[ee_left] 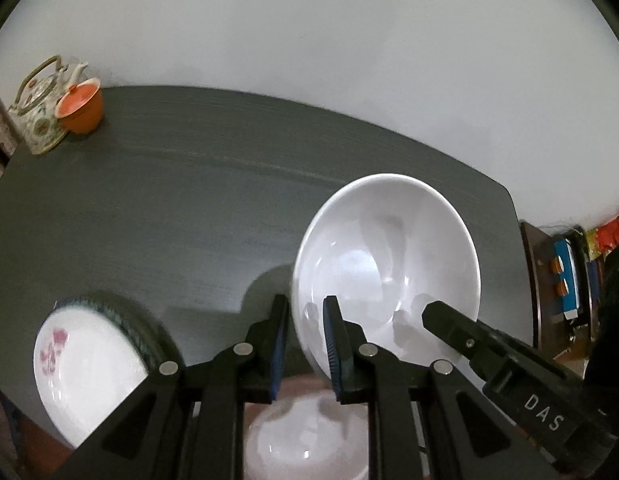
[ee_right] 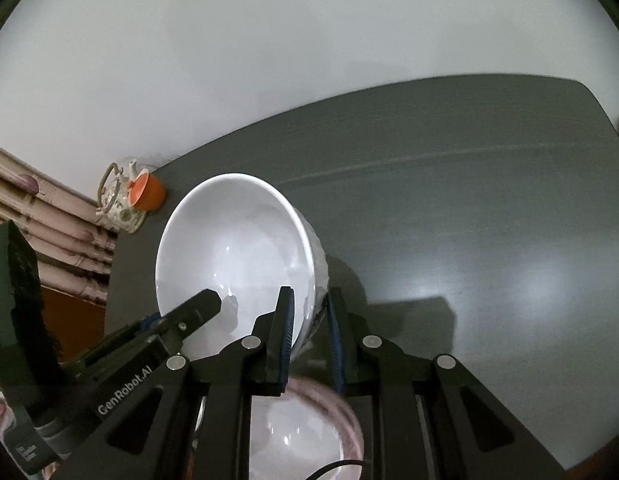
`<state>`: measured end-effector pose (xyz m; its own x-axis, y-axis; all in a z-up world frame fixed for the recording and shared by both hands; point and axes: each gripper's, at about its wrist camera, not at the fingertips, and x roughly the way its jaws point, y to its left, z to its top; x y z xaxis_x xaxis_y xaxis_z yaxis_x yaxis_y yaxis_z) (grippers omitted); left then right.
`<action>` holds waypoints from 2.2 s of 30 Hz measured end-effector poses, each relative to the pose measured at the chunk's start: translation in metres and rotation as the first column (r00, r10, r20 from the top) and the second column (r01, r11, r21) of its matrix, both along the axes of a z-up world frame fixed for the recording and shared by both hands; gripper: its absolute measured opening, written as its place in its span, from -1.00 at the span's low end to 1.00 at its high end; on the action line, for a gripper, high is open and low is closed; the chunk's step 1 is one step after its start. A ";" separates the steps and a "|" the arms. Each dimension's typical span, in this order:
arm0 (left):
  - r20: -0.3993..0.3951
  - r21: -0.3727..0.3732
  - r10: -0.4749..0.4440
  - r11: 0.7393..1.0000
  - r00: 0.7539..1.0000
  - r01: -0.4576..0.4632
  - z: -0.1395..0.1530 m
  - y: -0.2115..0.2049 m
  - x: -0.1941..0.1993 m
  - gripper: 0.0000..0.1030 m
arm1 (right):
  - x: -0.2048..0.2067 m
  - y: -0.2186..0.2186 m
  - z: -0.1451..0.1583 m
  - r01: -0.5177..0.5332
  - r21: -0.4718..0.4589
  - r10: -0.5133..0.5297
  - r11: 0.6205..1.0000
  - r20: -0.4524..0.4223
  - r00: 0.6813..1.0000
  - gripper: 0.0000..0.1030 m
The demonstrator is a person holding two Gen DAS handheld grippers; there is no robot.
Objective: Organize plates and bowls
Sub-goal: 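Carry the dolphin bowl and lower it into the Rabbit bowl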
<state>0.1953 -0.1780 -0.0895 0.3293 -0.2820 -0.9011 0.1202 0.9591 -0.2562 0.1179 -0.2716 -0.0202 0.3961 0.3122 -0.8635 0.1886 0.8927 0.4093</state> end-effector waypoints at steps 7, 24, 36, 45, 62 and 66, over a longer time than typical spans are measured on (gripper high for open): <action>0.016 0.007 -0.010 1.000 1.000 0.010 0.010 -0.010 -0.040 -0.66 | -0.046 0.012 0.007 0.012 0.000 -0.012 1.000 -0.007 1.000 -0.68; -0.025 0.019 -0.015 1.000 1.000 0.015 -0.001 0.059 -0.093 -0.66 | -0.106 0.038 0.000 0.002 0.003 -0.001 1.000 -0.044 0.999 -0.66; -0.092 0.053 0.003 0.999 0.996 0.002 -0.031 0.065 -0.100 -0.66 | -0.110 0.060 -0.033 -0.039 -0.030 0.035 0.999 -0.131 0.991 -0.65; -0.116 0.077 0.000 0.997 0.993 0.009 -0.045 0.060 -0.099 -0.66 | -0.103 0.060 -0.042 -0.040 -0.033 0.034 0.999 -0.149 0.988 -0.65; -0.119 0.089 -0.006 0.996 0.993 0.017 -0.052 0.053 -0.098 -0.66 | -0.104 0.057 -0.049 -0.028 -0.028 0.023 0.999 -0.157 0.987 -0.62; -0.110 0.101 -0.002 0.995 0.994 0.013 -0.050 0.055 -0.097 -0.66 | -0.104 0.059 -0.048 -0.033 -0.040 0.027 0.999 -0.153 0.988 -0.62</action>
<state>0.0982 -0.1230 -0.1392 0.2253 -0.1896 -0.9557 0.1037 0.9800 -0.1700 0.0143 -0.2129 -0.0678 0.2501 0.2840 -0.9256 0.2186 0.9148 0.3398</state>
